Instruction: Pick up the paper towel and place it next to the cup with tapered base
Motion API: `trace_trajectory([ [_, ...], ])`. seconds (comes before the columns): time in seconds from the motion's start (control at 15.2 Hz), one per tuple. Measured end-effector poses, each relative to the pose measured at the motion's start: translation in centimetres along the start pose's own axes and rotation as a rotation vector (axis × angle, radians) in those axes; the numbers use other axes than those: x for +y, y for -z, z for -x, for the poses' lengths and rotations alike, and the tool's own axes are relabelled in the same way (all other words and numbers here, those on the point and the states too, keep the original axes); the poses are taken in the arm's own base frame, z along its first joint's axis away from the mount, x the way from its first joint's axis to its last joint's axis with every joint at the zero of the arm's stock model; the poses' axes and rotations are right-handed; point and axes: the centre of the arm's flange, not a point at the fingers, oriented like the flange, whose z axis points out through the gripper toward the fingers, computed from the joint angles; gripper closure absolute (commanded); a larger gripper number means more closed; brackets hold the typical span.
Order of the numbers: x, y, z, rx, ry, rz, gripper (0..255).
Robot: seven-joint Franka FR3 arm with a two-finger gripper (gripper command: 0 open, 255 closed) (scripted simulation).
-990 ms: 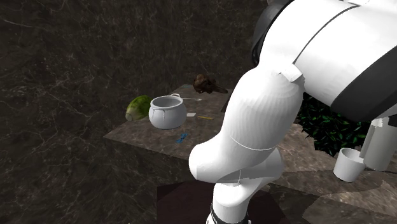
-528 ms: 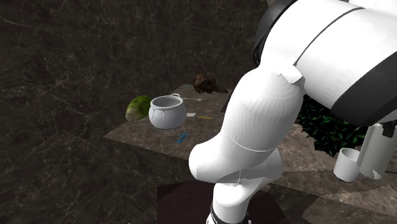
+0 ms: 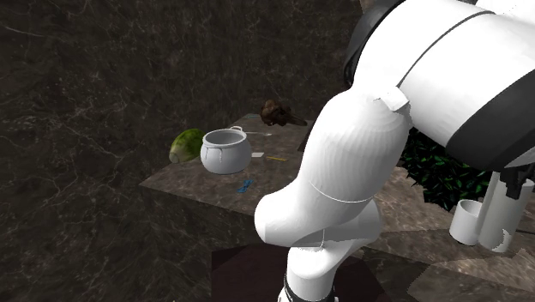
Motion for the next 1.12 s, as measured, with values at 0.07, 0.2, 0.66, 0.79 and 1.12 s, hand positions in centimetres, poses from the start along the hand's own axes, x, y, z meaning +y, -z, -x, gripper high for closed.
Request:
trace_trajectory([
  [0.07, -0.1, -0.7, -0.1, 0.000, 0.000, 0.000, 255],
  [0.2, -0.2, -1.7, -0.3, 0.000, 0.000, 0.000, 255],
  [0.66, -0.5, -5.3, -0.8, 0.000, 0.000, 0.000, 255],
  [0.79, -0.6, -6.3, -1.0, 0.000, 0.000, 0.000, 255],
  [1.12, -0.6, -6.7, -1.0, 0.000, 0.000, 0.000, 255],
])
